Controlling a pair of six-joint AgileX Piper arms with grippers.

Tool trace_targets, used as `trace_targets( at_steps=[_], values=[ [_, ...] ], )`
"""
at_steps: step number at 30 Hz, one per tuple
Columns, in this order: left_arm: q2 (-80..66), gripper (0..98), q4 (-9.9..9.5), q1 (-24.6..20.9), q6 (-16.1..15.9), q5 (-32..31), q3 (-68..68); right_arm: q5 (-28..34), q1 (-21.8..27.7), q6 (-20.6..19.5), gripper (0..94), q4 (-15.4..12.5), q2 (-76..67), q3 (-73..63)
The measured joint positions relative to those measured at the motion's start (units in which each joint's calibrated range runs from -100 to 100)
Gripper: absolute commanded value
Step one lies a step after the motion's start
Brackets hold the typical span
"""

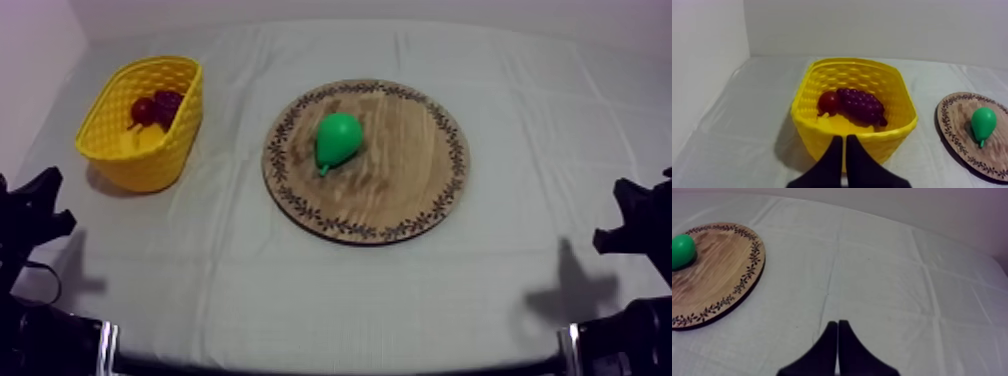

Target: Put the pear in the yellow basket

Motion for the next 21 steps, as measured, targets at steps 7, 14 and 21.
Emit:
trace_targets(
  at_steps=[7,14,21],
  values=[
    [0.0,0.0,1.11,0.0,-1.7,3.3,0.0,-0.1,0.0,0.0,0.5,0.0,0.0,0.0],
    [0.0,0.0,1.11,0.0,-1.7,3.3,0.0,-0.1,0.0,0.0,0.5,0.0,0.0,0.0],
    [0.0,0.0,0.69,0.0,-1.7,2.9,-0.6,-0.1,0.0,0.0,0.5,0.0,0.0,0.0]
  ],
)
